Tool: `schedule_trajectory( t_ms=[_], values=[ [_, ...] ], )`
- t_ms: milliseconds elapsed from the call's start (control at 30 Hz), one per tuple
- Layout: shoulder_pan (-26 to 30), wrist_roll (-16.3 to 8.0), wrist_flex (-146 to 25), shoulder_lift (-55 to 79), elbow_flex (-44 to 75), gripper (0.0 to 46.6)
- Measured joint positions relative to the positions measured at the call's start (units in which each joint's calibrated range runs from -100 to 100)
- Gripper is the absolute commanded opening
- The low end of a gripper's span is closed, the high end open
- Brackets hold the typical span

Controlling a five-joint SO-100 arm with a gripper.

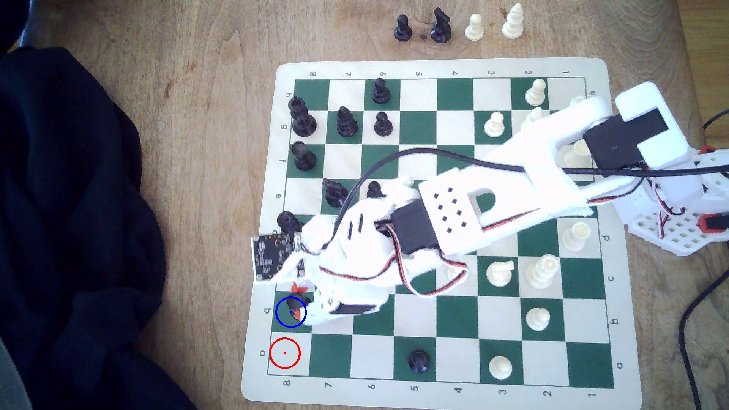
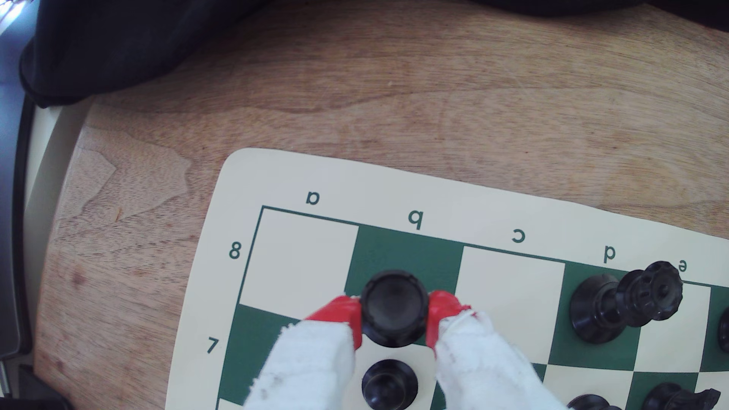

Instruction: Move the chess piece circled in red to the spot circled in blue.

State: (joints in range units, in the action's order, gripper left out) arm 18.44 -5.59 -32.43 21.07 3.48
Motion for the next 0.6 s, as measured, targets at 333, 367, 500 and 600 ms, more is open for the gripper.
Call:
schedule_trajectory(
  t_ms=[333, 367, 500, 600],
  values=[
    [-0.2, 0.1, 1.3, 0.2, 0.0, 0.2],
    [-0.2, 0.1, 1.3, 0.8, 0.7, 0.2],
    [0.0, 0.1, 1.3, 5.1, 4.4, 0.2],
    [0.2, 0.1, 1.3, 7.0, 6.1, 0.2]
  ],
)
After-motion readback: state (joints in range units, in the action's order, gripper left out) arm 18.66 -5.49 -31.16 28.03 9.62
